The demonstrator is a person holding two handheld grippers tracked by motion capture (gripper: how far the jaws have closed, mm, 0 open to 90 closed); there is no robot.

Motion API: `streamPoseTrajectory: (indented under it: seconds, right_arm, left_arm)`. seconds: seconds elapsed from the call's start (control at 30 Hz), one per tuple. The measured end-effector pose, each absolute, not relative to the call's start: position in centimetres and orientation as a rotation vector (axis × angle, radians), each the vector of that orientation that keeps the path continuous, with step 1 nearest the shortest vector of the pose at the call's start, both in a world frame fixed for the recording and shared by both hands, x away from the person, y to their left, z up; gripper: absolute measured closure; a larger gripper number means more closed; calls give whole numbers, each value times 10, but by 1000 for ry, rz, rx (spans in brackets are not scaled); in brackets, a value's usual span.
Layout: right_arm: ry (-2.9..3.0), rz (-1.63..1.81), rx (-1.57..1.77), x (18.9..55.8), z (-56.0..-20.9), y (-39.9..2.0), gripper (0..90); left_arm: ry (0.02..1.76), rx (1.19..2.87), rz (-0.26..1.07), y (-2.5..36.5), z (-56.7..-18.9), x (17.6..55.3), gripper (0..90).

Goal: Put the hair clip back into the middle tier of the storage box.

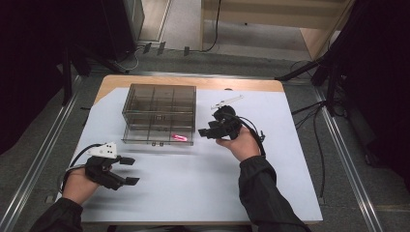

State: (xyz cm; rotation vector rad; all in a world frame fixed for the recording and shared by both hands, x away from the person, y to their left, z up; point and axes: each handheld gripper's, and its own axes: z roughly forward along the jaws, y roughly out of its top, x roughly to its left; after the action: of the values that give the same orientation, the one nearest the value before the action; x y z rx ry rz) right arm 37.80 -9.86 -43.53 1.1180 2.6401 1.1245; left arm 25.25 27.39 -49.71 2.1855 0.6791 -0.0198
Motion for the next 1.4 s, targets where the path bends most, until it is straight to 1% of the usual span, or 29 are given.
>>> streamPoseTrajectory:
  seconds: [0.43, 0.97, 1.4]
  right_arm:
    - [2589, 1071, 1186, 378, -441, -125, 464]
    - [2550, 977, 1250, 376, -456, -155, 485]
    - [2547, 959, 1241, 372, -464, -163, 488]
  left_arm:
    - [673, 2200, -23, 272, -498, 255, 229]
    - [689, 2158, -16, 277, -494, 258, 228]
    - [706, 2142, -27, 279, -495, 261, 229]
